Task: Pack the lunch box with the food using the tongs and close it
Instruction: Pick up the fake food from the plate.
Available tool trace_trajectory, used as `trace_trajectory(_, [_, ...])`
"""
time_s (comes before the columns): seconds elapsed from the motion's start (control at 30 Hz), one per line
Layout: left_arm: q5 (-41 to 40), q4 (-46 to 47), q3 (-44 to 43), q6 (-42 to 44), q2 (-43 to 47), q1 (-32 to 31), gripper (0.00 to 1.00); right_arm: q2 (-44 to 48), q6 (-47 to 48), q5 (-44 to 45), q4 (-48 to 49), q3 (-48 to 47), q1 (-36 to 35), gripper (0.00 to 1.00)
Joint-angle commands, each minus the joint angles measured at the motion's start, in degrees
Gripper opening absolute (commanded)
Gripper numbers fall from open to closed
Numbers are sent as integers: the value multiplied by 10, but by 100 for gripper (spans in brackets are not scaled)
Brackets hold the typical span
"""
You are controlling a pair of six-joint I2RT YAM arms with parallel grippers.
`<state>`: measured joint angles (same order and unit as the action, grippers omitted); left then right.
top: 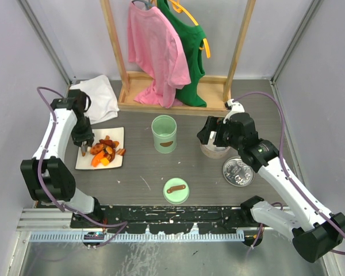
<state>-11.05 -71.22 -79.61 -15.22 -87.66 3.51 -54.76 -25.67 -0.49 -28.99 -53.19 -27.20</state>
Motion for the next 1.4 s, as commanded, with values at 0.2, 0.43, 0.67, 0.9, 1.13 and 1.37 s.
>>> trace_trajectory(0.2, [94, 21, -12, -2, 75, 5, 26, 0, -11, -1, 20, -25, 2, 100])
trace_trajectory(0.43, [148, 7, -43, -18, 106, 5, 26, -3, -22, -3, 24, -25, 2, 100])
trace_trajectory(0.67, [221, 3, -33, -38, 134, -9, 26, 2, -42, -18, 32, -18, 1, 100])
trace_trajectory(0.9, [271, 30, -44, -98, 185, -84, 26, 14, -65, -23, 46, -1, 2, 100])
trace_trajectory(1.13, [222, 51, -80, -156, 173, -250, 25, 18, -80, -31, 57, 1, 2, 100])
trace_trajectory(1.37, [221, 64, -94, -164, 158, -309, 26, 26, -94, -28, 62, 13, 2, 100])
